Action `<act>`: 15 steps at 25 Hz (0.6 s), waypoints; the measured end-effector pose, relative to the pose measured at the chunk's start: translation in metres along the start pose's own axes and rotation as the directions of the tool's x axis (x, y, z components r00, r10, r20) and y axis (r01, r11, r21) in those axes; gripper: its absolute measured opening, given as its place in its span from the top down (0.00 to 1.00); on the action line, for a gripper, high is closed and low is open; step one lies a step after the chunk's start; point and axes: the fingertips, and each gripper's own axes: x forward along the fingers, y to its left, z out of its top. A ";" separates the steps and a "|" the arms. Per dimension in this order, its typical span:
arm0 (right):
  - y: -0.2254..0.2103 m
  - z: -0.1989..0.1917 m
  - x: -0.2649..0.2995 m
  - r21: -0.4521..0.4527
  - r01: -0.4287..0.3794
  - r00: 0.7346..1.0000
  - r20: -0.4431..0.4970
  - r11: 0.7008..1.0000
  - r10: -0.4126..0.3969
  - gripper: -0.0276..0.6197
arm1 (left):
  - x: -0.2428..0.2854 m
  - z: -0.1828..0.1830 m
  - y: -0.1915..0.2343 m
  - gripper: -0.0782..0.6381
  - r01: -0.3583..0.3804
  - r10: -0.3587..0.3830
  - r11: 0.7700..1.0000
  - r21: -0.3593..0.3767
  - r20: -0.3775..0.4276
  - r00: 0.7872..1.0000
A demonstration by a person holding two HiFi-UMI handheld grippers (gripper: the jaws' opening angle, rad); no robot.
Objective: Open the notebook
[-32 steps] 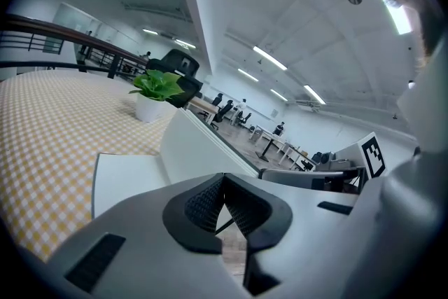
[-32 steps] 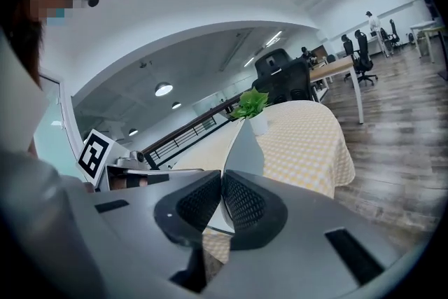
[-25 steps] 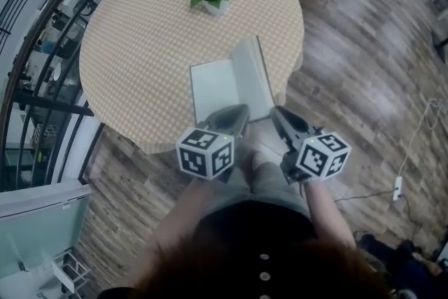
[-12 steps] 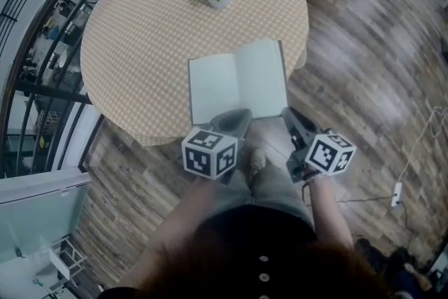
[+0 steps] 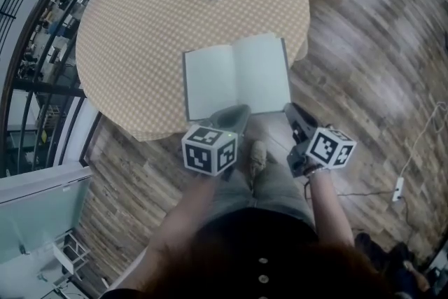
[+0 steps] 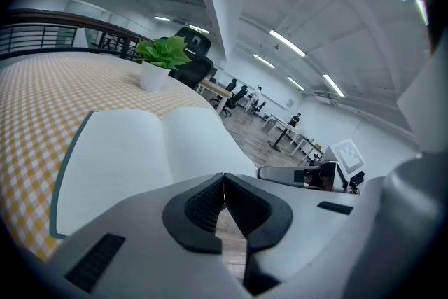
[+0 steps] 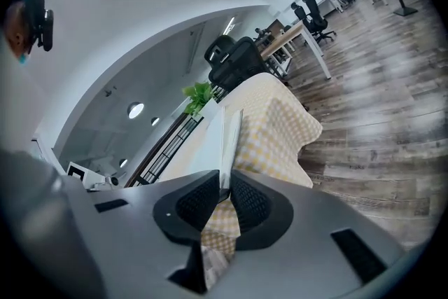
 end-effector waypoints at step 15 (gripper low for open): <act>-0.029 -0.015 0.009 0.047 0.041 0.998 -0.044 0.998 -0.039 0.88 | 0.023 -0.022 -0.008 0.88 -0.012 0.011 1.000 -0.015 -0.049 0.999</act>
